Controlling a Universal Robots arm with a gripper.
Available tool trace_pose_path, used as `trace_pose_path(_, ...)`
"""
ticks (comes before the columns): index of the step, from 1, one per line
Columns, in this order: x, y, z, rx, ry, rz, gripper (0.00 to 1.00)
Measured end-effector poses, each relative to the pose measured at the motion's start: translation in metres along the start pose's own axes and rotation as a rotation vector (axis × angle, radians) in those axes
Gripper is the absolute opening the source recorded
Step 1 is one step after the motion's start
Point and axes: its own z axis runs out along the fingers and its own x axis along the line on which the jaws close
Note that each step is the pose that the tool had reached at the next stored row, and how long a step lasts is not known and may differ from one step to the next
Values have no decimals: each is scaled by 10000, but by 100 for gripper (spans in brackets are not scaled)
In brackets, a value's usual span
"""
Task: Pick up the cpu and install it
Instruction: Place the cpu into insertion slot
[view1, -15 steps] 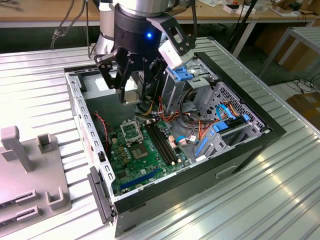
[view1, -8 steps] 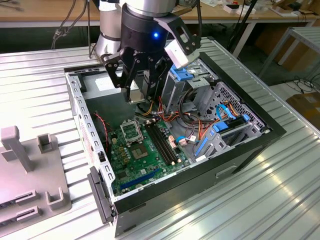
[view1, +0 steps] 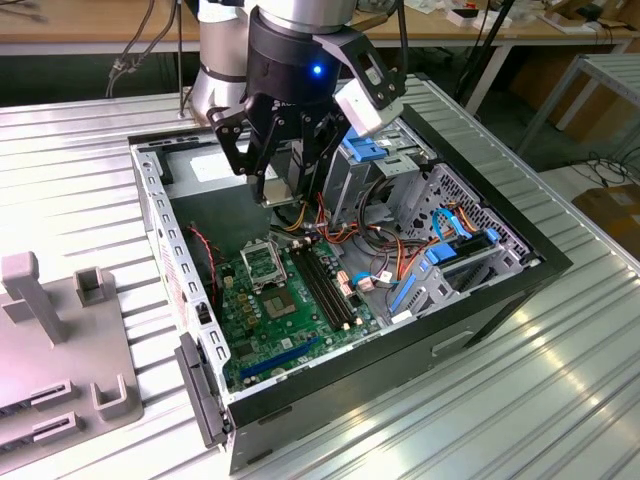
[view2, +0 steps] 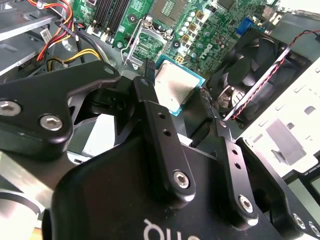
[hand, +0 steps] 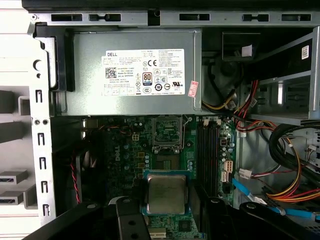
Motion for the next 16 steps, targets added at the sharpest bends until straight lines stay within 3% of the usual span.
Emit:
trace_pose_path(8, 0, -13, 2, -1, -1, 0, 47)
trace_pose_path(16, 0, -70, 26, -2, -1, 3, 47)
